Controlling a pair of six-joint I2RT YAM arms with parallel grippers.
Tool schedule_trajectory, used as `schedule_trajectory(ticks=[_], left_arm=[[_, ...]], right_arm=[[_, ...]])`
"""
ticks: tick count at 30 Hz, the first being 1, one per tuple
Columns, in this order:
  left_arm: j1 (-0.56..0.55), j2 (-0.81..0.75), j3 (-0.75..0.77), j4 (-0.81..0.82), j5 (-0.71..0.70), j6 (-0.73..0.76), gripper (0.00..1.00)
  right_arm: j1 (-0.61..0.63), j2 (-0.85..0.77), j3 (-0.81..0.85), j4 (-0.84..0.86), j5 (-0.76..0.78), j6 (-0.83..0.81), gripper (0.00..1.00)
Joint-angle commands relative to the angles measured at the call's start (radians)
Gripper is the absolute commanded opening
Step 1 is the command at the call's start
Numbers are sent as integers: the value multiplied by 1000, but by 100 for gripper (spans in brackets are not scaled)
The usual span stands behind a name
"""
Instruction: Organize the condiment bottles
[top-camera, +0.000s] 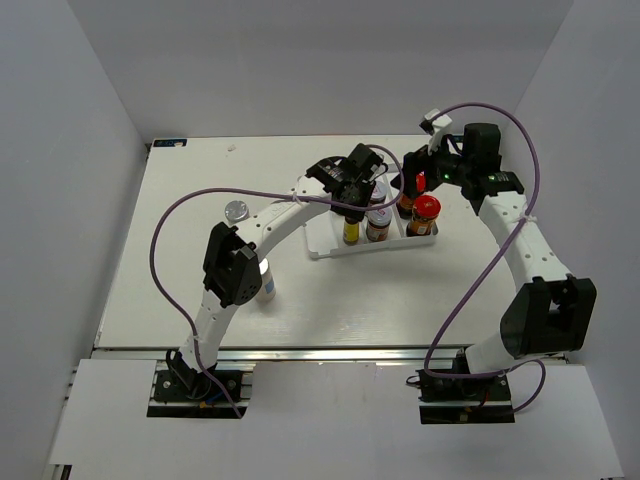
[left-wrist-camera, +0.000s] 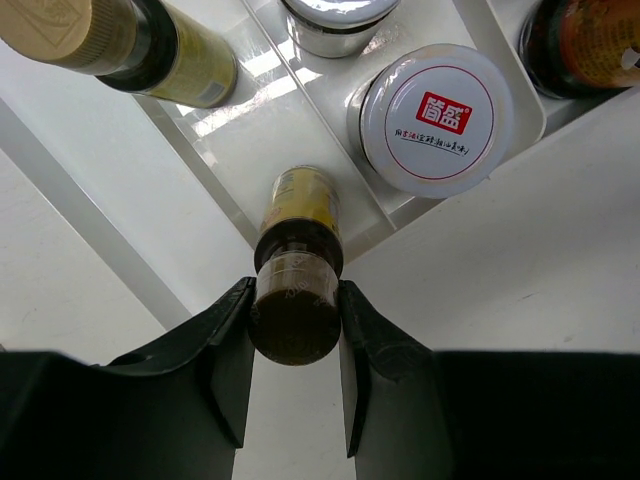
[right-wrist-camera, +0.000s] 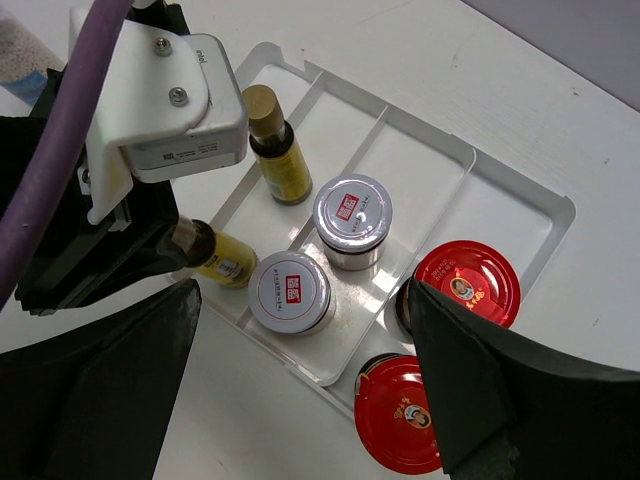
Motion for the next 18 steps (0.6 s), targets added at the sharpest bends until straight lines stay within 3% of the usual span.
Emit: schedule_trajectory(ticks=[1,6,9,13,18], left_arm=[[-6,-21,4,33,-22,10,31],[-6,-25,-14,34,-27,7,61],[-6,-28,-19,34,-25,6,70],[-6,-39,-6,31,-33,-1,77],[-6,-96,32,-2,-41,-23,79]], right_arm=[[-3,-43,-7,33,-23,7,89],[-4,-47,-10,35,-24,5,89],[-3,-50,-13,32,-27,4,89],[-4,-52,-13,13,-43,-16,89],[-3,-76,-21,-27,-102,-132,89]])
